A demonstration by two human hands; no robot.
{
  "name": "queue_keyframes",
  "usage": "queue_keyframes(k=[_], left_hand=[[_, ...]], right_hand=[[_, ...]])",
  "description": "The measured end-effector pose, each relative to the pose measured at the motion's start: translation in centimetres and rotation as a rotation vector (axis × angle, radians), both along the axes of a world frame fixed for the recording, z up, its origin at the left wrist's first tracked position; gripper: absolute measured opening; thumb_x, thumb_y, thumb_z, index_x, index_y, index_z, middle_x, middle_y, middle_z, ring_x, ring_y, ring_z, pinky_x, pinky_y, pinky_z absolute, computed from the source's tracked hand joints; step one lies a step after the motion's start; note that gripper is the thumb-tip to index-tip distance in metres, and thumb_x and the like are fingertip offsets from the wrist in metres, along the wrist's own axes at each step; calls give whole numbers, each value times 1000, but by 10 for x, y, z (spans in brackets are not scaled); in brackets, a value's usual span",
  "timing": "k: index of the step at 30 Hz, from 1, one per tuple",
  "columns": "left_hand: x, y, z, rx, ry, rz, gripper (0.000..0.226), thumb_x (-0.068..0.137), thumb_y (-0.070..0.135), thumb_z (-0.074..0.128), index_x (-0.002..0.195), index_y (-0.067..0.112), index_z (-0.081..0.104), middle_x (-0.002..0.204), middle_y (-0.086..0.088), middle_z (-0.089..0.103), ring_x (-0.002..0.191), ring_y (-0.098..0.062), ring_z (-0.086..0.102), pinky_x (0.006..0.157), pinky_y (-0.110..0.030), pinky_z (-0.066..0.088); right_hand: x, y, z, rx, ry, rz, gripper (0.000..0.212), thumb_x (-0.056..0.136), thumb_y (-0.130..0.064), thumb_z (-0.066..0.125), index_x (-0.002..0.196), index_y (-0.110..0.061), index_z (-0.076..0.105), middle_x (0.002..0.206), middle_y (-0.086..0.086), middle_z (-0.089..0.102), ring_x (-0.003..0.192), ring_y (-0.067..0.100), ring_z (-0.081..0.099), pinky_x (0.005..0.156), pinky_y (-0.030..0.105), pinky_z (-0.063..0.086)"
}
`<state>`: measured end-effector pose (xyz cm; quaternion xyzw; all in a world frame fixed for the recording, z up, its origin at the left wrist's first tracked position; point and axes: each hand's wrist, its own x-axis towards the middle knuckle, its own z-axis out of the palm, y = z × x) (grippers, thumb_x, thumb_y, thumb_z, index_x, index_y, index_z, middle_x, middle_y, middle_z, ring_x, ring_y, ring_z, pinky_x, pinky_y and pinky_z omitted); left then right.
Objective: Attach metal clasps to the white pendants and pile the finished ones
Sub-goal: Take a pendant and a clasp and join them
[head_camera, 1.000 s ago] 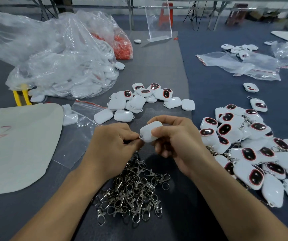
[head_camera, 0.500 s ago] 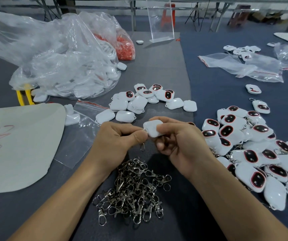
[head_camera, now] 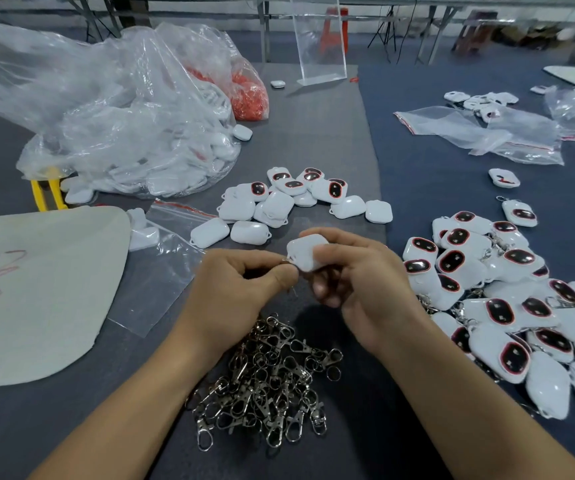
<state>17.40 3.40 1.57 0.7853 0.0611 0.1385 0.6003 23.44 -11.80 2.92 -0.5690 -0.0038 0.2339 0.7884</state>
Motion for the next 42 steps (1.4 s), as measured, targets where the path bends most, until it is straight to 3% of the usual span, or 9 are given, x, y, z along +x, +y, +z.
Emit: queue_keyframes(k=[5,8,12,15,19,25,30,36,42], left_hand=[[-1,-1,4,-179,3,-32,11,72,30,83,79,21,83,71,-2,73,71,-11,66,70,-26,52],[-1,2,-2,420,-136,44,22,81,29,71,63,16,74,58,-1,55,58,-12,53,57,-28,38],[-1,1,-7,1012,-245,26,27,83,19,62,58,10,62,60,-1,52,60,-25,50,61,-32,29],[-1,3,-8,856,-165,79,20,84,27,63,71,16,74,64,4,57,65,-18,53,62,-30,35],[2,-2,-7,189,24,67,10,77,40,71,84,40,79,67,9,71,61,-10,61,62,-32,48],[1,-7,-1,-141,46,-10,15,75,41,81,76,26,82,69,-2,70,64,-7,50,63,-21,40],[-2,-3,1,163,-75,21,20,78,29,72,62,17,76,61,-8,54,58,-11,49,56,-26,36],[-1,3,-1,1072,-269,-50,22,77,18,58,56,11,61,60,-2,51,59,-24,48,59,-37,43],[-3,-1,1,434,-184,131,5,77,30,74,80,32,78,68,8,65,65,-12,59,60,-25,44]], right_hand=[[-1,1,-1,90,114,46,31,88,3,56,82,-14,81,69,14,68,40,13,48,38,18,31],[-3,3,-5,12,-25,-14,27,86,5,59,89,-13,79,69,10,69,41,13,47,39,19,33],[-9,7,-14,-492,-627,-78,28,86,-4,65,93,-28,75,63,-11,65,50,5,50,49,23,44],[-6,8,-12,-378,-442,-103,29,87,1,61,95,-24,75,65,-5,67,47,12,52,44,26,45],[0,2,-5,-46,-5,-39,24,88,5,57,91,-10,76,63,11,64,40,13,47,36,20,30],[0,3,-3,19,57,48,28,85,1,58,82,-15,80,64,10,67,44,13,45,44,21,30],[-3,4,-4,20,18,2,27,83,6,56,90,-8,78,69,10,67,47,14,42,40,18,32],[-19,10,-12,-424,-670,-93,21,86,-10,71,95,-28,77,66,-4,68,55,5,54,51,20,45],[-4,6,-3,-61,-31,-75,25,89,1,58,88,-12,79,67,9,67,40,14,43,44,21,28]])
